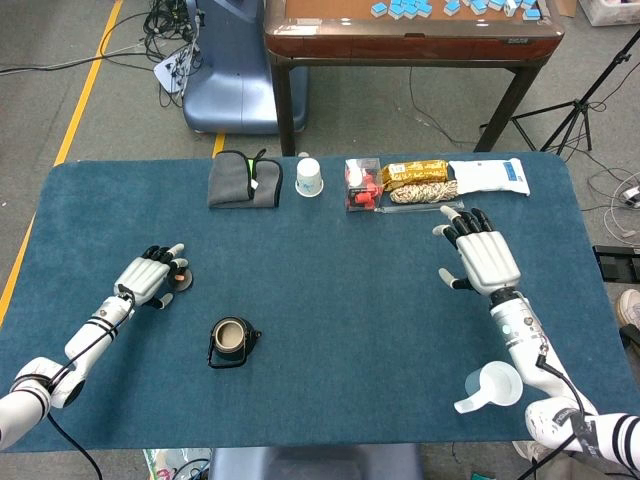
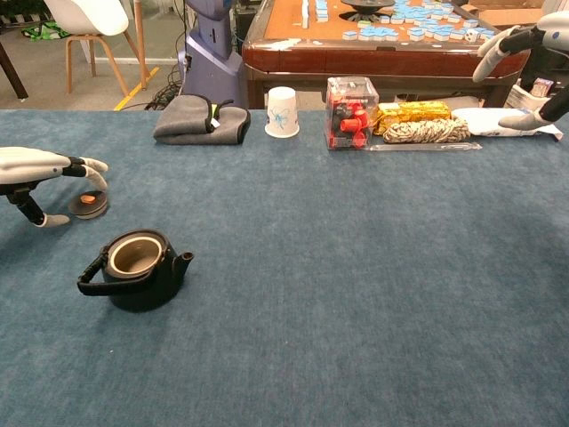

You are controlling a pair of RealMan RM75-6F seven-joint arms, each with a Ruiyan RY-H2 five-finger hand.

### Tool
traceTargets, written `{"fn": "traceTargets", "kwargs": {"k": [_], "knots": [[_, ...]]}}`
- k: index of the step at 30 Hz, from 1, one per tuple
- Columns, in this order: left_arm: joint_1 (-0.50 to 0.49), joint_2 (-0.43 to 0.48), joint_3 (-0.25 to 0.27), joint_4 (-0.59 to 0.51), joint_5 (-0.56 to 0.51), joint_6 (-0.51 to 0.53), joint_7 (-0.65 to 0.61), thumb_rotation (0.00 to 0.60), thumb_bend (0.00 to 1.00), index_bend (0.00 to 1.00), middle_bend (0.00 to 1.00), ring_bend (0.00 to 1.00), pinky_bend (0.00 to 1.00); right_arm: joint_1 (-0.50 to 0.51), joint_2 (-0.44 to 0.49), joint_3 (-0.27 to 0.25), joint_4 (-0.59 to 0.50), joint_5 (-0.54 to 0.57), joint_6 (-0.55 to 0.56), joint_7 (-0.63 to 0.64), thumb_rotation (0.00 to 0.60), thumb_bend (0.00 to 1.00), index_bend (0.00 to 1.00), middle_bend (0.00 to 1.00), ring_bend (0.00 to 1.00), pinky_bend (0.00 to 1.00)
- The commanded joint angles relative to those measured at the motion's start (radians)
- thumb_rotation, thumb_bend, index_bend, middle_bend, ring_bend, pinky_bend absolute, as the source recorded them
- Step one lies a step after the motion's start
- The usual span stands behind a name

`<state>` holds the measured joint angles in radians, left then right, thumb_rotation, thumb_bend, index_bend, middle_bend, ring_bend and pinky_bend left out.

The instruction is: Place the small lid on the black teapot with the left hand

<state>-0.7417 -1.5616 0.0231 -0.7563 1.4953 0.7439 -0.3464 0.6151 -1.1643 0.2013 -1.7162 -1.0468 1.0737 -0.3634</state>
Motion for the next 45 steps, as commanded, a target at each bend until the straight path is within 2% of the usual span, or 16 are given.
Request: {"fn": "traceTargets", "kwargs": {"k": [1,28,45], "knots": [[-0.001,-0.001,0.001,0.002,0.002,0.000,-0.001,0.600,0.34,0.19,0.00,0.00,0.00,0.000,-0.001,0.000,0.001,0.001,0.000,-0.001,0.600,0.29,0.27,0.10,0.10,0.04],[-0.010,-0.011,0.003,0.009,0.000,-0.012,-0.008,0.600,0.34,0.27,0.00,0.00,0.00,-0.001,-0.003,-0.001,0.018,-0.004,-0.001,0.019,0.600,0.29,0.27,0.10,0.10,0.04],[0.006,0.023,-0.001,-0.043,-0.010,0.008,0.016,0.600,0.34,0.30,0.00,0.00,0.00,-0.002,-0.003,0.000,0.019,-0.008,0.005,0.020,0.600,0.29,0.27,0.10,0.10,0.04]]}}
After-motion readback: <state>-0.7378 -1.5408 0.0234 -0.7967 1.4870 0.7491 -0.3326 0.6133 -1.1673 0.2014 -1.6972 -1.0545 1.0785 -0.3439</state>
